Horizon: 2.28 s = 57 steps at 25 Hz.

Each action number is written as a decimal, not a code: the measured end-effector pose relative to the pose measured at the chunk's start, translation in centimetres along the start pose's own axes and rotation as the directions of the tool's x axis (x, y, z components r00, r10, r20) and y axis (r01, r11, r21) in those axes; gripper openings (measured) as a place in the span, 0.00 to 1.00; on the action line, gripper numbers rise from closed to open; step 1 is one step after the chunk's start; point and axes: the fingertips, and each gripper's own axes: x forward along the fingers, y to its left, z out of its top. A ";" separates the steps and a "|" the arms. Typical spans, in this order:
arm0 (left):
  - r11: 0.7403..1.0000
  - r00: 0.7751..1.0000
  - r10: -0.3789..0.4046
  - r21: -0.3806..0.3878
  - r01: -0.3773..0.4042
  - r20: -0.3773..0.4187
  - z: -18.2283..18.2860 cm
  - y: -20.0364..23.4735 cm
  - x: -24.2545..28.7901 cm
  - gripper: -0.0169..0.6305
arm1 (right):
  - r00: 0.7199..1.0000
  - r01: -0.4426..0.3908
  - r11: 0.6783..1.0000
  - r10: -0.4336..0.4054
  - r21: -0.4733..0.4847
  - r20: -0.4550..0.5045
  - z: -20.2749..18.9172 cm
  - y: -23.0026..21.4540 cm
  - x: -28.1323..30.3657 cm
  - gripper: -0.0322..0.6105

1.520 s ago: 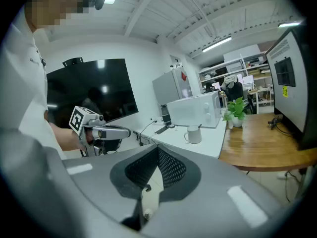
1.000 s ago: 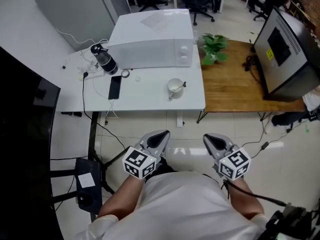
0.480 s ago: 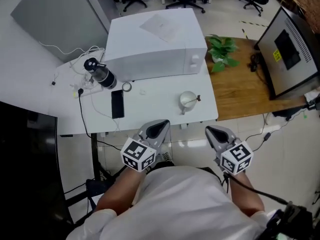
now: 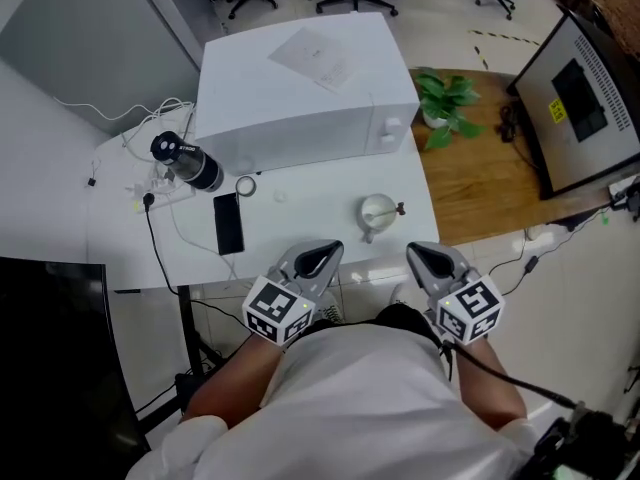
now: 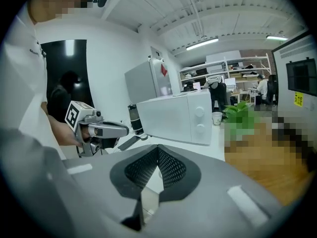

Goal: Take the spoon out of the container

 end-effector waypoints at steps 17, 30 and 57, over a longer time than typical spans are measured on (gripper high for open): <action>0.992 0.994 0.099 -0.071 -0.102 -0.043 -0.8 2.2 4.5 0.03 | 0.988 -0.107 0.994 0.104 -0.025 -0.114 -0.4 -5.5 3.9 0.06; 0.992 0.993 0.112 -0.055 -0.114 -0.034 -0.2 2.9 5.2 0.03 | 0.988 -0.099 0.994 0.094 -0.038 -0.123 -0.7 -6.8 5.3 0.10; 0.989 0.990 0.108 -0.088 -0.115 -0.088 -2.1 3.6 5.8 0.03 | 0.969 -0.079 0.991 0.101 0.107 -0.225 -5.4 -9.5 9.6 0.26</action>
